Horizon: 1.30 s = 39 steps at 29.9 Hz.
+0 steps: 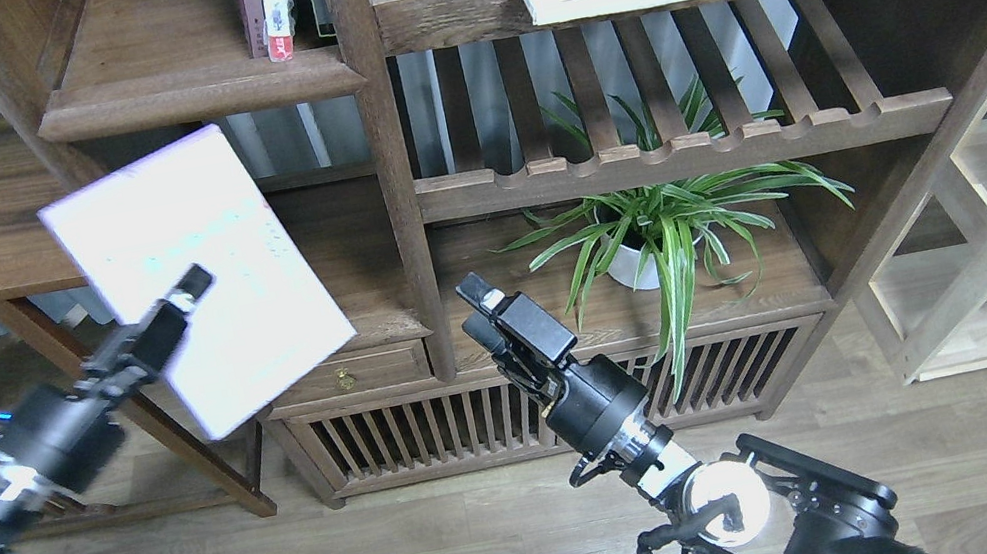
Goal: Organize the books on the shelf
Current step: 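Carry the white book up with the left gripper toward the upper shelf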
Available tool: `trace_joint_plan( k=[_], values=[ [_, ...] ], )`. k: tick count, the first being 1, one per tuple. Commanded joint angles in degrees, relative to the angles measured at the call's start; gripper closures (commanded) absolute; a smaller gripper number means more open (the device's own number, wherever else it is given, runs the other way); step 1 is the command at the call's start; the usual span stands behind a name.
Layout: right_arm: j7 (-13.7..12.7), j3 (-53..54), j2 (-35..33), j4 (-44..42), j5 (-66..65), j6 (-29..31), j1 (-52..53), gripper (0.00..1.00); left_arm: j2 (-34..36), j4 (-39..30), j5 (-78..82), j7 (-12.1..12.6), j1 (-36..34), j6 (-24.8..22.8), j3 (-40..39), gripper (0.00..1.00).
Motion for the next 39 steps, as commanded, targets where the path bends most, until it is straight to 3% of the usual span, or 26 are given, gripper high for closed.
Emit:
trace_joint_plan(
  k=[1,7,9,21,23,31,39],
  values=[
    [0.0,0.4,0.0,-0.5,0.0,0.0,0.3,0.08,3.9,-0.1,1.1,0.8,-0.1,0.0,-3.0,0.98],
    [0.0,0.4,0.0,-0.8,0.0,0.0,0.3,0.08,6.6,-0.1,1.2,1.6,-0.2,0.0,-6.9,0.97],
    [0.0,0.3,0.0,-1.0,0.0,0.0,0.3,0.08,7.6,-0.6,1.1,4.0,-0.3,0.0,-8.8,0.97],
    [-0.1,0.1,0.0,-1.2,-0.2,0.0,0.4,0.08,1.5,-0.8,1.1,27.1,-2.9,0.0,-23.3,0.96],
    [-0.1,0.1,0.0,-1.2,-0.2,0.0,0.3,0.08,1.1,-0.8,1.1,30.0,-4.2,0.0,-24.1,0.95],
    [-0.1,0.1,0.0,-1.3,-0.2,0.0,0.3,0.08,1.0,-0.9,1.2,32.6,-5.9,0.0,-25.6,0.96],
    [-0.1,0.2,0.0,-1.9,-0.2,0.0,0.3,0.08,-0.9,-0.6,1.3,32.1,-6.5,0.0,-30.2,0.97]
  ],
)
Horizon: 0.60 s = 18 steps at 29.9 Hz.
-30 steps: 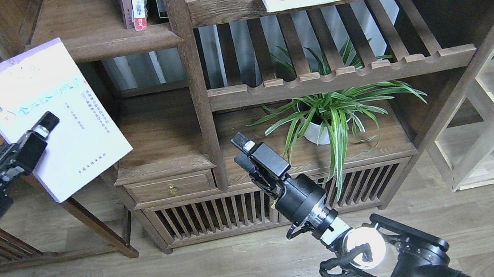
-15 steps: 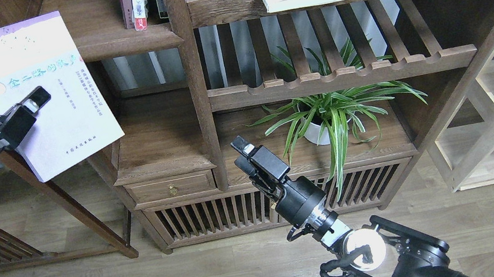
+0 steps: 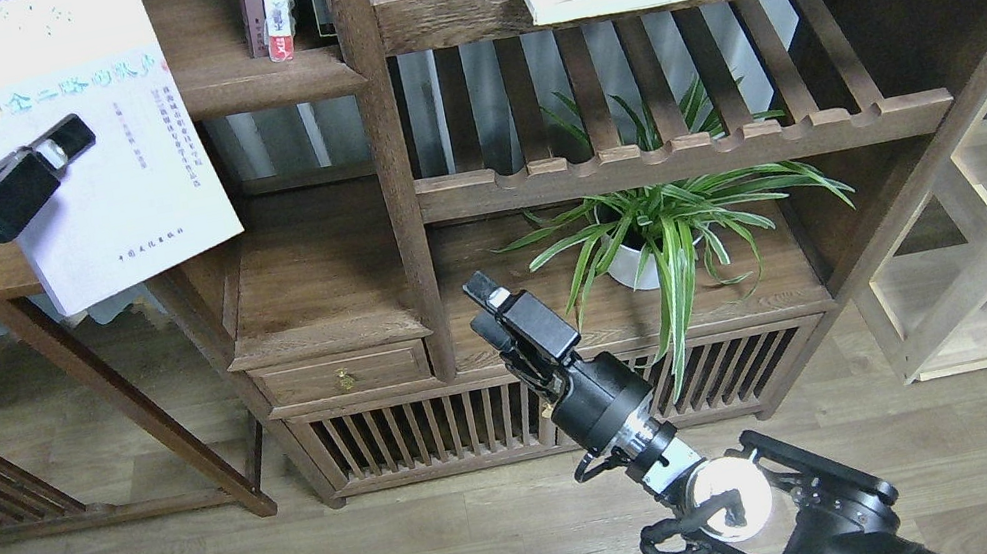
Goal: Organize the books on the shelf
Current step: 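Carry the white book up with the left gripper toward the upper shelf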
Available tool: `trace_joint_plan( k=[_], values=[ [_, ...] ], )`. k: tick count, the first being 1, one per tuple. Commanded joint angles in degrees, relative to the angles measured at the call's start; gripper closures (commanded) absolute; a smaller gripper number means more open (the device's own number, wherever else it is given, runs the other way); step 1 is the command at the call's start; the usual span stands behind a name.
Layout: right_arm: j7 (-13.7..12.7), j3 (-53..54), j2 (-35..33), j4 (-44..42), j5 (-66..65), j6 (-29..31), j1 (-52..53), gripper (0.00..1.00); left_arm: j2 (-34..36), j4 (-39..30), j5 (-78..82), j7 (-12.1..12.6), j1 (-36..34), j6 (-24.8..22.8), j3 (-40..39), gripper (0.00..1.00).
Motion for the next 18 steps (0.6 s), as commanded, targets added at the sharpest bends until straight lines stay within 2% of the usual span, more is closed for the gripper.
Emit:
trace_joint_plan(
  k=[1,8,18],
  values=[
    [0.0,0.0,0.0,-0.2,0.0,0.0,0.0,0.08,-3.1,0.2,0.1,-0.4,-0.9,0.0,-2.5,0.97],
    [0.0,0.0,0.0,-0.8,0.0,0.0,0.0,0.08,-9.1,0.9,2.2,-0.7,-4.3,0.0,-5.6,0.98],
    [0.0,0.2,0.0,-0.8,0.0,0.0,-0.2,0.07,-9.5,1.0,6.0,-0.4,-4.5,0.0,-9.7,0.98]
  ],
)
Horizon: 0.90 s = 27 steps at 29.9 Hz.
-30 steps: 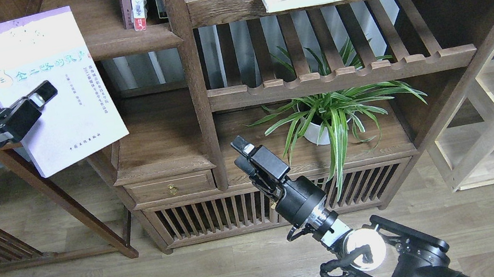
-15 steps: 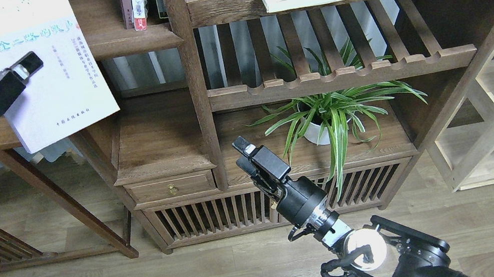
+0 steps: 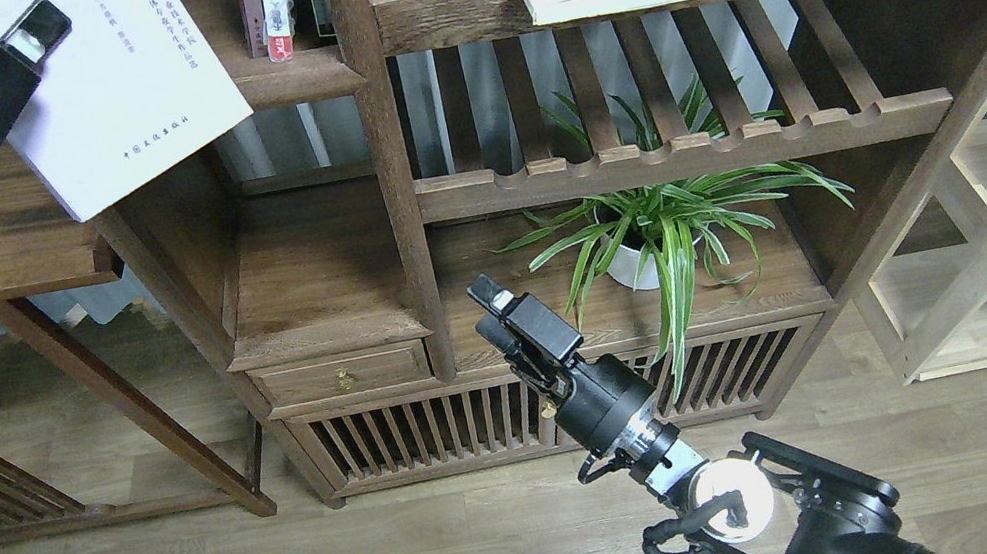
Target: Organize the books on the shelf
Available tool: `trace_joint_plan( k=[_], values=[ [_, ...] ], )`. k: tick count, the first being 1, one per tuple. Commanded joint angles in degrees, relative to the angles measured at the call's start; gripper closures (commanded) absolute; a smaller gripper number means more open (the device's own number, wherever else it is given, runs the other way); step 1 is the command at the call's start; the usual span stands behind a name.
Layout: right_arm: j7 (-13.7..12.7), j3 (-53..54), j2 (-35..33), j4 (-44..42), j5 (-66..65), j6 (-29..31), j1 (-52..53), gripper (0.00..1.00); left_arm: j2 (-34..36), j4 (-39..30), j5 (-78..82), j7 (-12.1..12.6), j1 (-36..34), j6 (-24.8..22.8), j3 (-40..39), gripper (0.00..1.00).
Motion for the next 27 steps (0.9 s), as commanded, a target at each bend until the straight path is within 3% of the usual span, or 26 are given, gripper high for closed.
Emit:
trace_joint_plan(
  k=[1,7,27],
  values=[
    [0.0,0.1,0.0,0.0,0.0,0.0,0.0,0.07,0.4,0.1,1.5,0.4,0.0,0.0,-2.8,0.98],
    [0.0,0.1,0.0,0.0,0.0,0.0,0.1,0.07,0.6,0.1,5.7,1.2,-0.5,0.0,-7.3,0.99],
    [0.0,-0.3,0.0,0.0,-0.8,0.0,0.3,0.06,0.6,-0.8,17.1,1.2,-5.4,0.0,-6.2,1.00]
  ],
)
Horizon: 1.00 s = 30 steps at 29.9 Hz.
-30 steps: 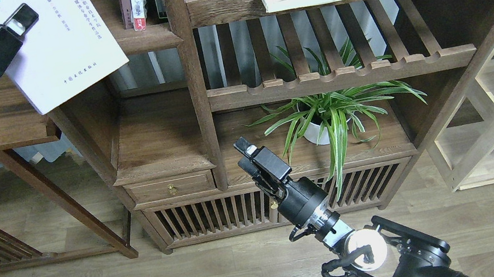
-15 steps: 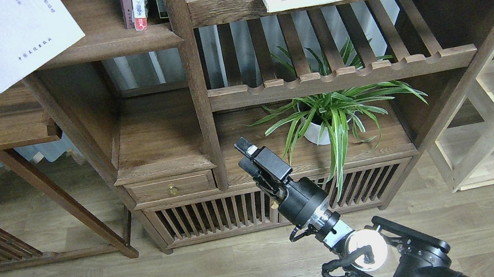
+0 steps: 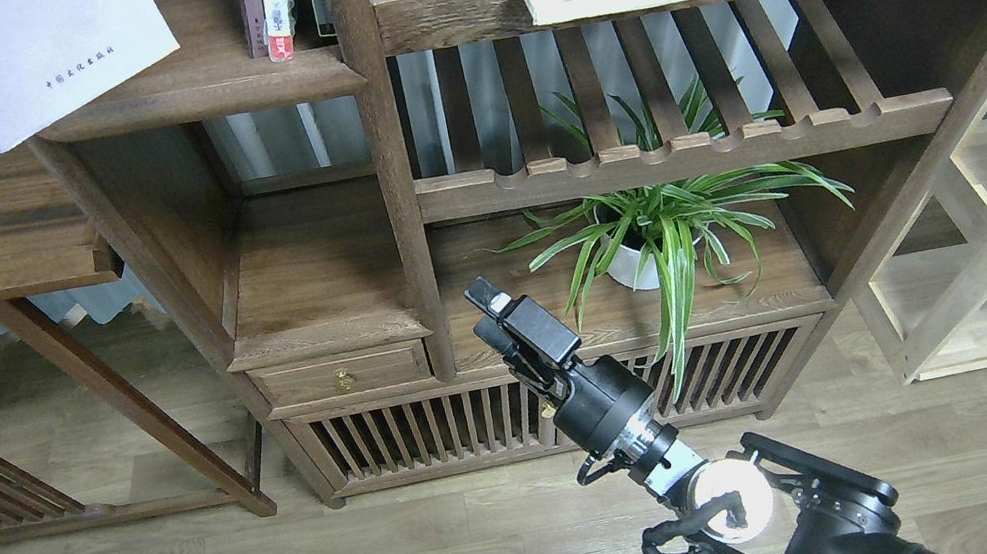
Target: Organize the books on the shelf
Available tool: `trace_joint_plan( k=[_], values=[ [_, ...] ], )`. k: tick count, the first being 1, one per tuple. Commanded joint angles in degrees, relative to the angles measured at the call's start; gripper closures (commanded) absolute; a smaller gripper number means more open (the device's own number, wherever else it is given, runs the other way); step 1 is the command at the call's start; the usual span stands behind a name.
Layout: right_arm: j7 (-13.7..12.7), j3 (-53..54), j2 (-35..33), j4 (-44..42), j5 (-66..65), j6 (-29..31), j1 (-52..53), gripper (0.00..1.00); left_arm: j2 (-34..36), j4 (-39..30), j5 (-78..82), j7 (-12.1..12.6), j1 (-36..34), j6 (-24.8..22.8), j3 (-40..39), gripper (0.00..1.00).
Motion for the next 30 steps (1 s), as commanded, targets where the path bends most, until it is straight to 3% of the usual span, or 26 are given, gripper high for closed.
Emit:
trace_joint_plan(
  k=[1,12,17,23,30],
  values=[
    [0.0,-0.1,0.0,0.0,-0.2,0.0,0.1,0.06,0.2,-0.2,2.5,0.0,0.1,0.0,-0.7,1.00],
    [0.0,-0.5,0.0,0.0,-0.2,0.0,0.0,0.06,1.4,-0.1,5.2,-0.1,-0.3,0.6,0.3,1.00],
    [0.0,-0.7,0.0,0.0,-0.2,0.0,-0.1,0.06,0.2,0.2,7.6,-0.9,-3.1,9.9,2.0,1.00],
    [0.0,-0.8,0.0,0.0,-0.3,0.0,0.1,0.06,-0.3,1.0,7.7,-1.7,-3.9,12.9,3.0,1.00],
    [0.0,-1.9,0.0,0.0,-2.5,0.0,0.5,0.06,-4.4,2.6,8.3,-4.5,-6.0,22.1,7.8,1.00]
  ],
)
